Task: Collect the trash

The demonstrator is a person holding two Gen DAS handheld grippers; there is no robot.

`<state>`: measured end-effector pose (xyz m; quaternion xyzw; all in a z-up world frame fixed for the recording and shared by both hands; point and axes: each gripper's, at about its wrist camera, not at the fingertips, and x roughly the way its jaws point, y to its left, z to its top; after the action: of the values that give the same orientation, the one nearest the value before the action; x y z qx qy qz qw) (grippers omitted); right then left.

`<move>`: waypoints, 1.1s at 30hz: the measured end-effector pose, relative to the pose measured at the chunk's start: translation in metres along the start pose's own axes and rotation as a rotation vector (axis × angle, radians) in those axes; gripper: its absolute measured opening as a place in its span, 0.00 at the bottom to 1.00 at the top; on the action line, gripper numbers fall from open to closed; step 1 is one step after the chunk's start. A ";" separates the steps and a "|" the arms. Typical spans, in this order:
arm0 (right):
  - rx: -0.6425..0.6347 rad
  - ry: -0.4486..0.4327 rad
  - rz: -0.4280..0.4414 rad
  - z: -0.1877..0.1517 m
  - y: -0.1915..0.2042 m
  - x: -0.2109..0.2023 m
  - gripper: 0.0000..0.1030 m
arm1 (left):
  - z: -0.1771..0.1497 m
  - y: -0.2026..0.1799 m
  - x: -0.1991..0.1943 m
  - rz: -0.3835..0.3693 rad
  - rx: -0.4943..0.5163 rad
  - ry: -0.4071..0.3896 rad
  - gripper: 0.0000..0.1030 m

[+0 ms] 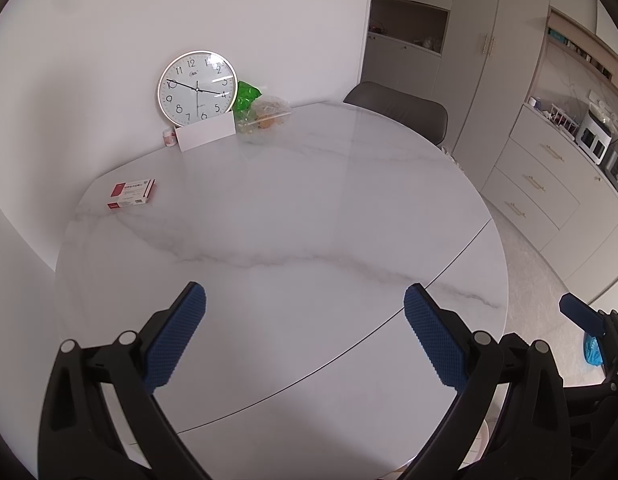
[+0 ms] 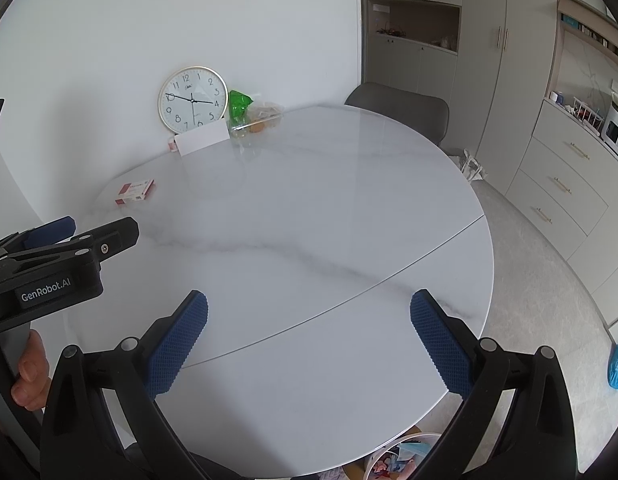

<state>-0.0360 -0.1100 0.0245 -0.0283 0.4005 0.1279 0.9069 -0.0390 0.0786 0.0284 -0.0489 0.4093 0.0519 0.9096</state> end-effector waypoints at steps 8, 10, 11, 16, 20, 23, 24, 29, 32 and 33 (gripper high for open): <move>-0.002 0.002 0.002 -0.002 0.001 0.001 0.98 | 0.001 0.000 0.000 0.001 -0.002 0.003 0.92; -0.003 0.002 0.003 -0.003 0.002 0.001 0.98 | 0.000 0.000 0.000 0.002 -0.002 0.003 0.92; -0.004 0.003 0.003 -0.003 0.002 0.001 0.98 | 0.000 0.000 0.000 0.001 -0.003 0.003 0.92; -0.004 0.004 0.002 -0.005 0.003 0.001 0.98 | 0.000 0.000 0.000 0.003 -0.003 0.004 0.92; -0.005 0.009 0.003 -0.004 0.002 0.001 0.98 | 0.000 0.001 0.000 0.002 -0.002 0.003 0.92; -0.007 0.011 0.003 -0.004 0.003 0.002 0.98 | 0.000 0.000 0.000 0.003 -0.001 0.003 0.92; -0.006 0.010 0.003 -0.004 0.002 0.002 0.98 | 0.000 0.001 0.000 0.004 -0.001 0.004 0.92; -0.006 0.011 0.003 -0.003 0.002 0.002 0.98 | 0.000 0.000 0.001 0.004 -0.002 0.006 0.92; -0.006 0.014 0.004 -0.004 0.001 0.002 0.98 | -0.001 0.001 0.003 0.005 -0.005 0.009 0.92; -0.006 0.015 0.004 -0.004 0.001 0.002 0.98 | -0.002 0.001 0.003 0.007 -0.005 0.009 0.92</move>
<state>-0.0382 -0.1091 0.0204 -0.0313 0.4069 0.1307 0.9035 -0.0381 0.0798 0.0249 -0.0501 0.4134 0.0560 0.9074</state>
